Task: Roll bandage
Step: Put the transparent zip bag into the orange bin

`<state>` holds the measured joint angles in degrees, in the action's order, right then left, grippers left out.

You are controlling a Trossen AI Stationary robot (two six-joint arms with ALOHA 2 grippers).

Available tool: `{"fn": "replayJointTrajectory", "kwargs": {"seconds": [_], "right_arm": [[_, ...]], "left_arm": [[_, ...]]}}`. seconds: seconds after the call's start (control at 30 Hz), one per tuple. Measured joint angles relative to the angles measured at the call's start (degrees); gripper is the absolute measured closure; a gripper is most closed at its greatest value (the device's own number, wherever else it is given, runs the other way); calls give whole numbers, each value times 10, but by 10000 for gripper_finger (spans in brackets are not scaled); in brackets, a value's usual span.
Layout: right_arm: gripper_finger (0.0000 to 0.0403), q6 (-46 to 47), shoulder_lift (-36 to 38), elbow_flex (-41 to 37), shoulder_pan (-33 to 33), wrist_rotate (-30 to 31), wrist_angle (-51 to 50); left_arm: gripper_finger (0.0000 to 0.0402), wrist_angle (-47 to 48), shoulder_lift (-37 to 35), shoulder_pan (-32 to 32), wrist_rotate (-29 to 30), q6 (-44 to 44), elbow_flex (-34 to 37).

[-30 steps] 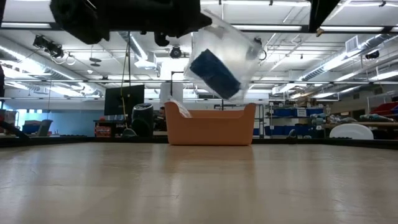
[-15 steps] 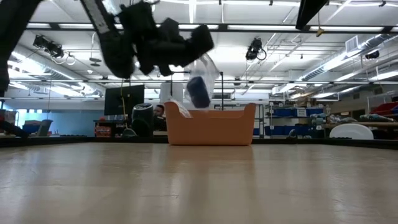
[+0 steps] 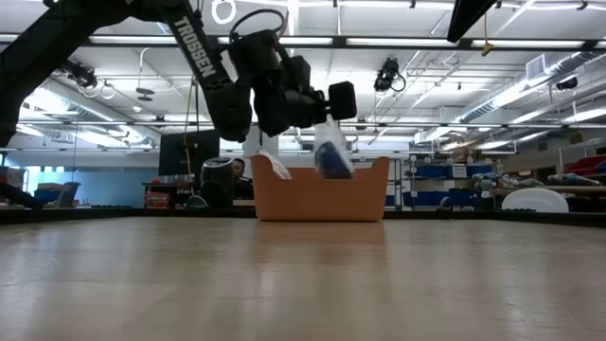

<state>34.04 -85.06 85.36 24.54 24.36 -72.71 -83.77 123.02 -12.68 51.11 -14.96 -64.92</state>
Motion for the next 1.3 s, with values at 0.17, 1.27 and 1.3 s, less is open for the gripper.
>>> {"fn": "replayJointTrajectory", "kwargs": {"seconds": [0.17,1.27,1.3], "right_arm": [[166,7,0,0,3,9,5],[199,212,-97,0,-549,-493,290],[199,219,-103,0,-553,-496,298]], "left_arm": [[400,24,0,4,-2,17,21],[400,-24,0,83,61,-121,62],[400,-24,0,83,61,-131,62]]}}
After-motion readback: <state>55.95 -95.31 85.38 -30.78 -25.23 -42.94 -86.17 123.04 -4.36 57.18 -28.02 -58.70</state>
